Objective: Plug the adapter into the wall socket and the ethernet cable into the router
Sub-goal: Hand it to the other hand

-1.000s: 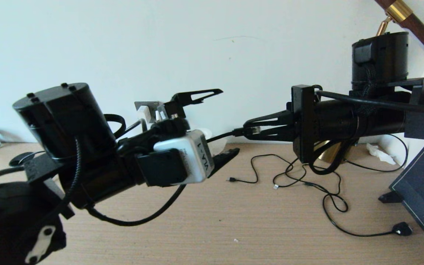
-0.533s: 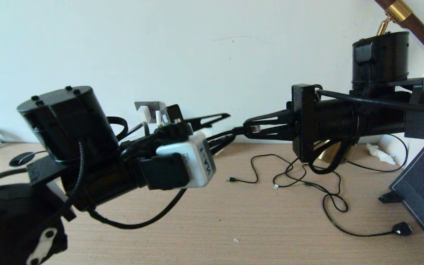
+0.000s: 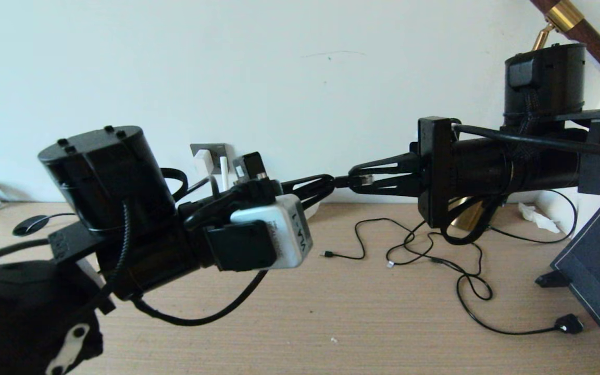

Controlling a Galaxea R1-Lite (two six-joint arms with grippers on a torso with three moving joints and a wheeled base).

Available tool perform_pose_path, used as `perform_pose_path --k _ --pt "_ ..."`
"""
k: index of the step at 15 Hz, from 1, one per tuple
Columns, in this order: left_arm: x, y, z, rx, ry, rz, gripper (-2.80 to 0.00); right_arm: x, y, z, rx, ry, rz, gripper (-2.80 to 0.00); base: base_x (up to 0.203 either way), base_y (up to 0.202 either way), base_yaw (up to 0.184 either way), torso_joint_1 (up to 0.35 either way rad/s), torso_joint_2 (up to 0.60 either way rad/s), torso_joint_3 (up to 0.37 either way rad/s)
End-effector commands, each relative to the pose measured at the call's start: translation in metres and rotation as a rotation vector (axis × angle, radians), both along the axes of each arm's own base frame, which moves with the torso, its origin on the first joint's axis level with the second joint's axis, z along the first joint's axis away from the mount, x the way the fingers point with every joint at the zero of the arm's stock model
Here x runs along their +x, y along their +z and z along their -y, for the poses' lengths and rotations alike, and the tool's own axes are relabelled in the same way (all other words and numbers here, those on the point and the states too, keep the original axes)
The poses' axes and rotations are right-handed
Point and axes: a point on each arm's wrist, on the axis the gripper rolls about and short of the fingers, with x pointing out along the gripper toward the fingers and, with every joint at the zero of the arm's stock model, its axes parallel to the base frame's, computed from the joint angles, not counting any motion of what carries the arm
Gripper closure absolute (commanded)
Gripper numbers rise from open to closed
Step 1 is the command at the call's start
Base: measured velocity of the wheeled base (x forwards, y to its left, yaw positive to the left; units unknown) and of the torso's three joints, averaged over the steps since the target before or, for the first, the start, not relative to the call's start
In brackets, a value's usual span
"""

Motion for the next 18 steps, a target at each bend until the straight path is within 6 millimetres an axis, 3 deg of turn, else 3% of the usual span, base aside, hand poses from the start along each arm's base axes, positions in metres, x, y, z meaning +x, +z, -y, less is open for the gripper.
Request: perform_pose_path --k 1,12,18 --pt "0.0 0.0 0.0 0.001 -0.002 0.008 -2.8 0.001 -0.001 -0.001 0.0 0.005 -0.013 0.0 0.0 0.0 0.0 0.0 0.0 0.0" --pt "0.0 0.001 0.01 -0.008 -0.028 0.014 -2.8 0.001 -0.002 -0.001 -0.001 0.005 -0.016 0.0 0.0 0.0 0.0 0.0 0.0 0.0" --pt "-0.007 -0.002 0.003 0.001 -0.025 -0.001 -2.8 0.001 -0.003 -0.001 -0.002 0.004 -0.016 0.0 0.0 0.0 0.0 0.0 0.0 0.0"
